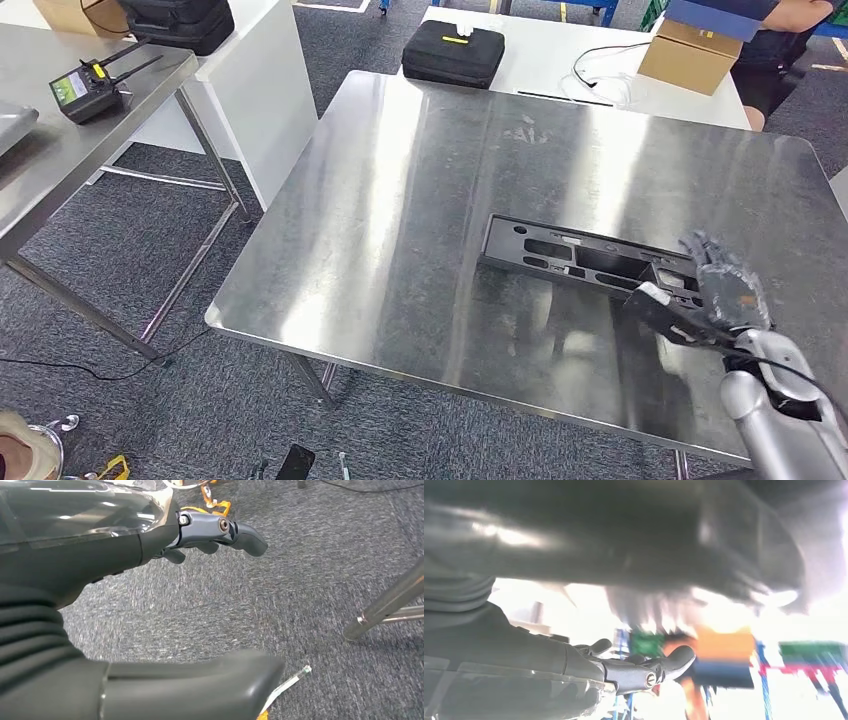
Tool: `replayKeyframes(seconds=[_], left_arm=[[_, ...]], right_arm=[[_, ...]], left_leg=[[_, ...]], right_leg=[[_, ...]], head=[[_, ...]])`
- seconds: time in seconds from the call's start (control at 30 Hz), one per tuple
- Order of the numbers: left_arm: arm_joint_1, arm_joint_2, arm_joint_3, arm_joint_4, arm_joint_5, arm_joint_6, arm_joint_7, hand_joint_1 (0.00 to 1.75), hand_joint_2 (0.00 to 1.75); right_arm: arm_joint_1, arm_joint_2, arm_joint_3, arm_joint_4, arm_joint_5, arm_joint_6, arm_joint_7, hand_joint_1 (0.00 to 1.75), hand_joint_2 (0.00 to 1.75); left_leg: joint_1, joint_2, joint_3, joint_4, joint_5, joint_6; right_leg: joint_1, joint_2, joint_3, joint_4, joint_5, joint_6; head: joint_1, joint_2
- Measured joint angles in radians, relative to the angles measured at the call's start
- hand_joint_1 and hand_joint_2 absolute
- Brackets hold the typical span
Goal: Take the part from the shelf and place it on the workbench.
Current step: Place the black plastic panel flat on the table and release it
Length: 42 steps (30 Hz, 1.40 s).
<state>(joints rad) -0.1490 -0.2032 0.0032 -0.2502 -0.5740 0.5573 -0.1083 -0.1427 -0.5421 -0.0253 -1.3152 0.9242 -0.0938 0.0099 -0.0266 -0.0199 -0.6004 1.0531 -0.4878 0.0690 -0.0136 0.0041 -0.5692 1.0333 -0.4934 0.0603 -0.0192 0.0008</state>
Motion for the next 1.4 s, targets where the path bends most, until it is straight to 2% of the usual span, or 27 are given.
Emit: replayKeyframes(seconds=[0.13,0.27,0.43,0.57,0.67,0.8,0.93,1.03,1.17,1.3,1.4], left_arm=[[0.014,0.008,0.0,0.0,0.041,0.004,-0.034,0.0,0.0],[0.034,0.016,0.004,0.002,0.096,0.015,-0.081,0.0,0.0],[0.049,0.022,0.011,0.004,0.119,0.022,-0.104,0.0,0.0],[0.05,0.022,0.013,0.004,0.125,0.026,-0.106,0.0,0.0],[0.054,0.022,0.02,0.004,0.15,0.029,-0.126,0.0,0.0],[0.068,0.022,0.036,0.009,0.199,0.012,-0.18,0.0,0.0],[0.082,0.019,0.057,0.014,0.251,0.005,-0.239,0.0,0.0],[0.093,0.019,0.069,0.02,0.268,0.008,-0.245,0.0,0.0],[0.101,0.019,0.076,0.026,0.271,0.01,-0.228,0.0,1.75],[0.101,0.02,0.076,0.028,0.265,0.003,-0.211,0.0,0.0],[0.102,0.021,0.076,0.029,0.265,-0.008,-0.207,0.0,0.0]], right_arm=[[-0.012,-0.096,-0.079,-0.146,-0.194,-0.007,-0.066,0.0,0.0],[0.038,-0.191,-0.206,-0.283,-0.373,-0.098,-0.122,0.0,0.0],[0.119,-0.229,-0.333,-0.38,-0.441,-0.16,-0.155,0.0,0.0],[0.146,-0.237,-0.369,-0.409,-0.449,-0.178,-0.159,0.0,0.0],[0.178,-0.241,-0.398,-0.41,-0.477,-0.229,-0.149,0.0,0.0],[0.219,-0.235,-0.457,-0.316,-0.513,-0.246,-0.131,0.0,0.0],[0.226,-0.168,-0.541,-0.072,-0.474,-0.302,-0.183,0.0,0.0],[0.249,-0.107,-0.635,0.065,-0.44,-0.322,-0.237,0.0,0.0],[0.274,-0.022,-0.807,0.179,-0.344,-0.266,-0.264,0.0,0.0],[0.262,0.087,-1.005,0.307,-0.203,-0.209,-0.327,0.0,0.0],[0.237,0.167,-1.12,0.452,-0.131,-0.235,-0.379,0.0,0.0]], left_leg=[[-0.001,-0.001,0.0,0.0,0.0,0.0],[-0.002,-0.001,-0.001,0.0,-0.001,0.001],[-0.002,0.0,-0.002,0.0,-0.002,0.002],[-0.002,0.0,0.0,0.0,-0.002,0.002],[-0.002,0.0,0.001,0.0,-0.002,0.003],[-0.002,0.0,0.001,0.0,-0.002,0.003],[-0.002,-0.001,0.002,0.0,-0.003,0.004],[-0.002,-0.002,0.002,0.0,-0.004,0.005],[-0.002,-0.001,0.002,0.0,-0.005,0.005],[0.0,-0.001,0.002,-0.001,-0.006,0.004],[0.0,0.0,0.002,-0.001,-0.006,0.004]], right_leg=[[-0.002,-0.001,-0.001,0.0,0.0,0.0],[-0.002,-0.001,-0.001,-0.001,0.0,0.0],[-0.002,0.0,-0.002,-0.001,0.0,0.0],[-0.002,0.0,-0.001,-0.001,0.0,0.0],[-0.002,-0.001,0.0,-0.001,0.0,0.0],[-0.002,-0.001,0.0,-0.002,0.0,0.0],[-0.001,-0.002,0.0,-0.004,-0.002,0.002],[-0.002,-0.002,0.002,-0.004,-0.003,0.003],[-0.001,-0.002,0.001,-0.004,-0.003,0.003],[0.001,-0.002,0.001,-0.004,-0.004,0.002],[0.001,-0.001,0.003,-0.004,-0.004,0.002]], head=[[0.0,0.0],[0.0,0.0],[0.0,0.0],[0.0,0.0],[0.0,0.0],[0.0,0.0],[0.0,0.0],[0.0,0.0],[0.0,0.0],[0.0,0.0],[0.0,0.0]])
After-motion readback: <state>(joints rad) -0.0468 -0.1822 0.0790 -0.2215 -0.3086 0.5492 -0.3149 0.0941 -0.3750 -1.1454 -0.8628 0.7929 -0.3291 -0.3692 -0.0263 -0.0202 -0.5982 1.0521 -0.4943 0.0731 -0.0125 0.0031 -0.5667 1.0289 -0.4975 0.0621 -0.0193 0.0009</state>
